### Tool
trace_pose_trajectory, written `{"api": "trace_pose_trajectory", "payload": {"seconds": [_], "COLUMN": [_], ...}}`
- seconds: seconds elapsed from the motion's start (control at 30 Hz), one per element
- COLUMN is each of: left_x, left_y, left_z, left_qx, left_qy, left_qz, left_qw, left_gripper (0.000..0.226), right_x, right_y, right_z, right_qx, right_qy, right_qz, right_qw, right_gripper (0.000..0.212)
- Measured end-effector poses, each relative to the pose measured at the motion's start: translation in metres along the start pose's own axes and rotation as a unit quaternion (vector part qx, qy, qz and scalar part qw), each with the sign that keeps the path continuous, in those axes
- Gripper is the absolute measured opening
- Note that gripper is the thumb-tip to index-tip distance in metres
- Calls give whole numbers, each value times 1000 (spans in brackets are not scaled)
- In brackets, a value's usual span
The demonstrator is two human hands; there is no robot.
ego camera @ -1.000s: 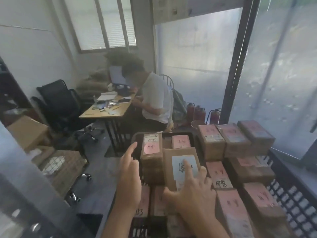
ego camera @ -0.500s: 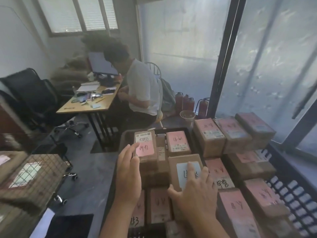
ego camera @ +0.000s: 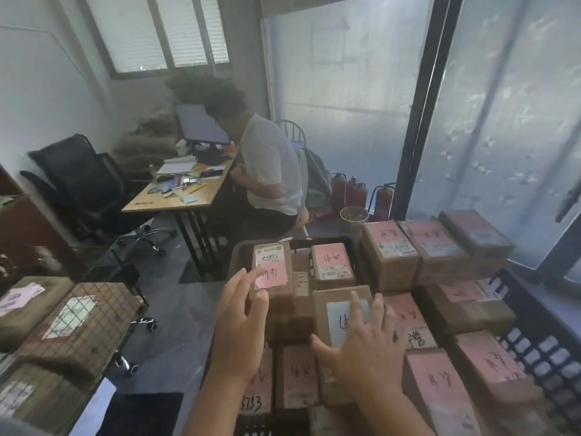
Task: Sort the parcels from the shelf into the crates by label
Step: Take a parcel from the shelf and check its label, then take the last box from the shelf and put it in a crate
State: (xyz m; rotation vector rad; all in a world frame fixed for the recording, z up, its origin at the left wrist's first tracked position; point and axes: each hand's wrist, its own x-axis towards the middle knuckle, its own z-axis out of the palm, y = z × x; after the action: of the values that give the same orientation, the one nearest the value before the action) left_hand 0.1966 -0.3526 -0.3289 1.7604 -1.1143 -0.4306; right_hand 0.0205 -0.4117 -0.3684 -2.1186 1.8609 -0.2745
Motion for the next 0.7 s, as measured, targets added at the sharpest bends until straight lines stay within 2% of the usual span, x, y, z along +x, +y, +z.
{"api": "trace_pose_trajectory", "payload": {"seconds": [0.23,0.37,0.7], "left_x": [-15,-34,-116], "left_y": [35,60,147], "left_z": [-4,-6,27], "left_qx": [75,86,125], "left_qy": [-25,-3,135], "left_qz": [57,56,35], "left_qw": [995,995,982], "left_gripper": [69,74,77], "right_x": [5,7,-10], "right_y": [17,30,102], "right_z": [-58,-97,-186], "right_qx": [40,83,126], "right_qy": [74,93,14], "right_qz": [-149,-200,-369], "right_qw": [985,972,921], "right_gripper": [102,103,102]}}
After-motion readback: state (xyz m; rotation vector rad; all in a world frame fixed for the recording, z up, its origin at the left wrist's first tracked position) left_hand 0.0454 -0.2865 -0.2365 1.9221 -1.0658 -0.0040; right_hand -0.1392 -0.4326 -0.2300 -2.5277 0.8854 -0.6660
